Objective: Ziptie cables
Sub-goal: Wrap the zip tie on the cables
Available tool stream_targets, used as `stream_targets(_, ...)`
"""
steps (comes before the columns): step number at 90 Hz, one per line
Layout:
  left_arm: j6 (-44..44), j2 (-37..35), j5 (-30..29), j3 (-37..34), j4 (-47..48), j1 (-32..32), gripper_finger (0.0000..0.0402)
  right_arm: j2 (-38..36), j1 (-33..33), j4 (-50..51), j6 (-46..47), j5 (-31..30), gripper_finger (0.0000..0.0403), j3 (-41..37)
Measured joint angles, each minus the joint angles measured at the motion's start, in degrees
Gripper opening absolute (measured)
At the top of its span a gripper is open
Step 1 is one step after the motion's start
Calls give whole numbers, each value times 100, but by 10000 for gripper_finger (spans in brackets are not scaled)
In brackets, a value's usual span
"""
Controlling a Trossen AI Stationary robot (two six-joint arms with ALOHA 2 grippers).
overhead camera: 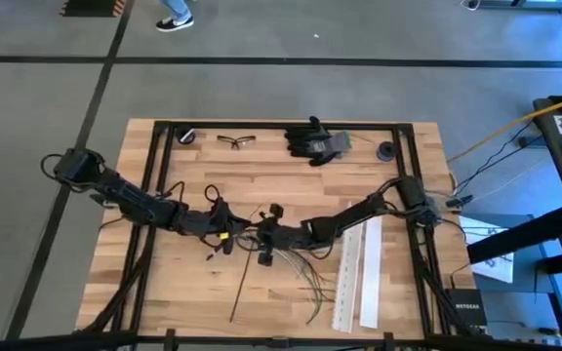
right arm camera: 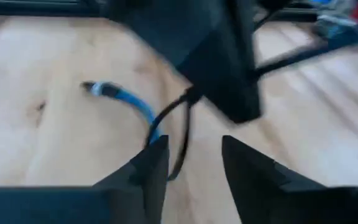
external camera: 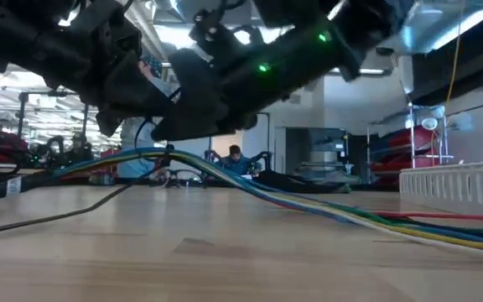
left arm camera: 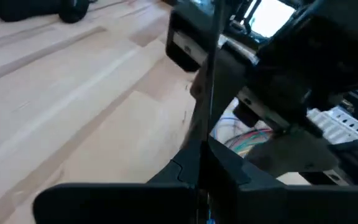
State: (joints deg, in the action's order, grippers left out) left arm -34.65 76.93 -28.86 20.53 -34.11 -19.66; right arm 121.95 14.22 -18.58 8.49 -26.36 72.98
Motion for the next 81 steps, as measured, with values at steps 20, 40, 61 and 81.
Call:
stream_targets(20, -92, 2, -89, -2, 29, 0, 0, 13, 3, 52, -251, -61, 61, 54)
stream_targets(40, -118, 2, -138, -2, 20, 58, 0, 13, 7, -30, -673, -35, 4, 52)
stream_targets(61, -72, 9, -89, -2, 93, 251, 0, 69, 102, -3, -1024, 213, 0, 52)
stream_targets(81, 18, 9, -4, -2, 101, 516, 0, 298, 237, 86, -1095, 519, 0, 54)
